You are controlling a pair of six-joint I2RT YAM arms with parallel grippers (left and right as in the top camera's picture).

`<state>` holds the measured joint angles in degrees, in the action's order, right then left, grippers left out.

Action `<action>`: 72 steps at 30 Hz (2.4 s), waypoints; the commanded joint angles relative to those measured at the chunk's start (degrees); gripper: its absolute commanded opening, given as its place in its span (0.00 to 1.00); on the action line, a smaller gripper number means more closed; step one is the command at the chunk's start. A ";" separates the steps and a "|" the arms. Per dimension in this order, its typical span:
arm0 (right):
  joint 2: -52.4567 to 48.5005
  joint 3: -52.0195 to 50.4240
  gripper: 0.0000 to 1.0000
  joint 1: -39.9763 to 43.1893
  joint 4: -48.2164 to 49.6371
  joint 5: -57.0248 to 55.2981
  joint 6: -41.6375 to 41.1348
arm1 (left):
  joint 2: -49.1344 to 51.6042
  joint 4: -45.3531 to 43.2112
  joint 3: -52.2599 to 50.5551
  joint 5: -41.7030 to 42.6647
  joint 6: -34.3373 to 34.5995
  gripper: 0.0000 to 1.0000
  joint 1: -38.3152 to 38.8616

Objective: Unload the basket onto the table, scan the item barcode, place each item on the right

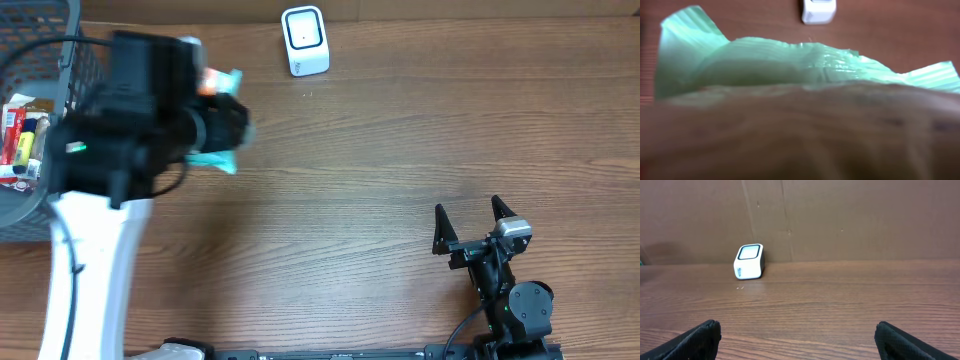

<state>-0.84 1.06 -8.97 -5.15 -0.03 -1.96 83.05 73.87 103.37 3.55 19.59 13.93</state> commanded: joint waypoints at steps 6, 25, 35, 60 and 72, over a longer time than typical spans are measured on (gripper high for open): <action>0.68 -0.61 1.00 0.37 0.35 -0.33 -0.46 | 4.22 -10.62 -14.60 -5.60 8.48 0.28 15.04; 0.68 -0.61 1.00 0.37 0.35 -0.35 -0.46 | 26.21 -27.80 -17.81 -15.30 28.46 0.30 35.34; 0.68 -0.61 1.00 0.37 0.35 -0.33 -0.46 | 30.10 -30.67 -17.81 -13.81 29.09 0.37 36.33; 0.68 -0.61 1.00 0.37 0.35 -0.35 -0.46 | 27.21 -19.47 -5.70 -17.75 20.61 1.00 36.24; 0.68 -0.61 1.00 0.37 0.35 -0.33 -0.46 | 27.28 -10.88 0.50 -17.51 19.96 1.00 36.06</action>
<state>-0.84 1.06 -8.97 -5.10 -0.05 -1.96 110.26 62.08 103.35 -12.71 41.30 50.26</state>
